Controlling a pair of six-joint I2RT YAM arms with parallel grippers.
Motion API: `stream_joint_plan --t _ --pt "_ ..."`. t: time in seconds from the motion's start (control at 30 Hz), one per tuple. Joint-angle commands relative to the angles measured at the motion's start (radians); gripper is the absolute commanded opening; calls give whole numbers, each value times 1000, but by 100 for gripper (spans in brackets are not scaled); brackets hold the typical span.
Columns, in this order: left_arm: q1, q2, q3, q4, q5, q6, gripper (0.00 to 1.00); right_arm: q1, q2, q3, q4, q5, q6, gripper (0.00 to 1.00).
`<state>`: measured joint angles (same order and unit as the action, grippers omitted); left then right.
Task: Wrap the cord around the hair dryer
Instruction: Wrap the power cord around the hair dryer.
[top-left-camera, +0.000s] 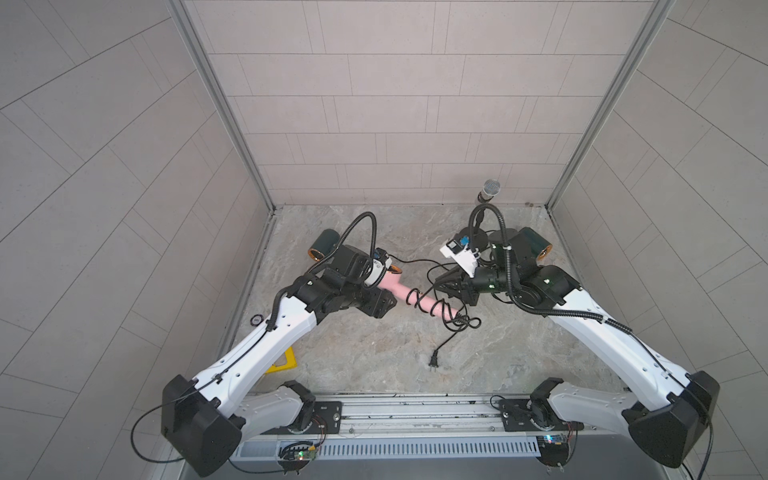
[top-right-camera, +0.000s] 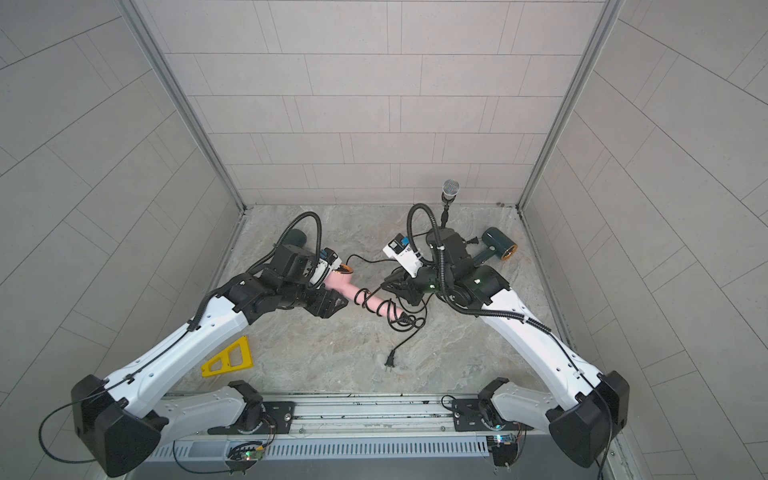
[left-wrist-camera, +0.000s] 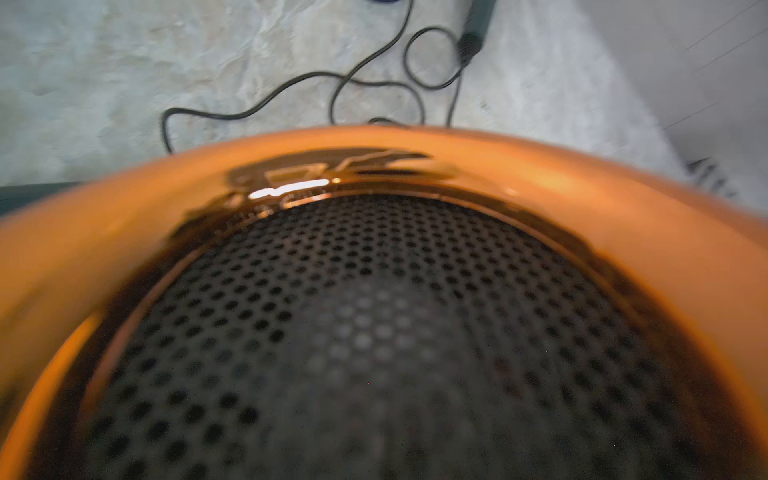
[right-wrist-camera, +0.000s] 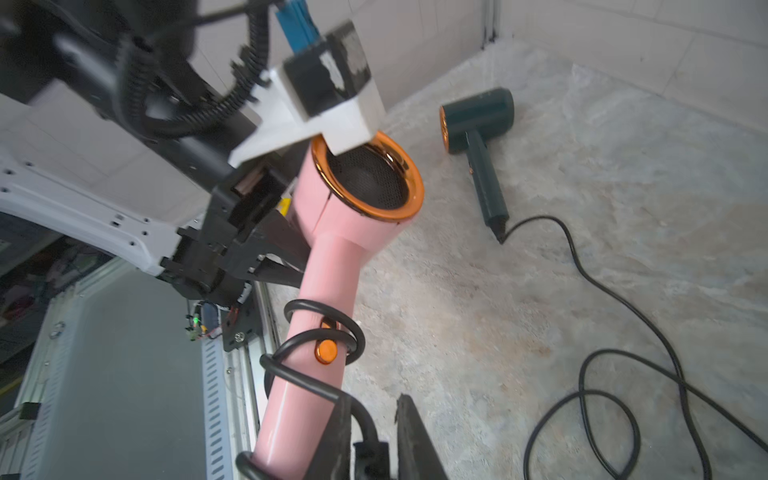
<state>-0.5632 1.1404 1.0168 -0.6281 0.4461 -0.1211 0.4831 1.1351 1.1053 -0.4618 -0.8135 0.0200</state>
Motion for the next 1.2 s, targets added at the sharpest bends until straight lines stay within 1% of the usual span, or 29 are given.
stream_joint_plan --t 0.0,0.1,0.17,0.23,0.3,0.33,0.37,0.47,0.63,0.73,0.8,1.0,1.1,1.17 --pt "20 -72 -74 303 353 -125 0 -52 -17 -65 210 -122 40 0" --pt "27 -83 -155 617 422 -331 0 -55 -39 -141 399 -148 142 0" --pt "27 -72 -180 769 441 -441 0 -58 -49 -208 575 -153 260 0" --pt "29 -58 -202 893 424 -538 0 -56 -59 -285 791 -122 385 0" --pt "28 -56 -220 983 384 -626 0 -52 -69 -367 1017 -73 484 0" --pt "27 -55 -227 1034 362 -677 0 -44 -73 -399 1099 -32 509 0" --pt "28 -54 -232 1060 338 -705 0 -33 -78 -419 1140 -3 509 0" --pt "28 -62 -239 1080 236 -774 0 16 -118 -456 1149 123 425 0" --pt "26 -84 -307 1152 69 -951 0 126 -179 -476 1090 373 257 0" --pt "23 -102 -336 1159 11 -1025 0 192 -194 -472 1051 497 146 0" --pt "23 -121 -334 1116 -18 -1043 0 231 -189 -455 1002 559 67 0" --pt "20 -174 -278 946 -54 -1058 0 361 -148 -407 877 756 -172 0" --pt "20 -189 -244 826 -65 -1044 0 412 -123 -397 851 851 -272 0" --pt "20 -197 -216 732 -75 -1019 0 434 -107 -388 832 893 -318 0"
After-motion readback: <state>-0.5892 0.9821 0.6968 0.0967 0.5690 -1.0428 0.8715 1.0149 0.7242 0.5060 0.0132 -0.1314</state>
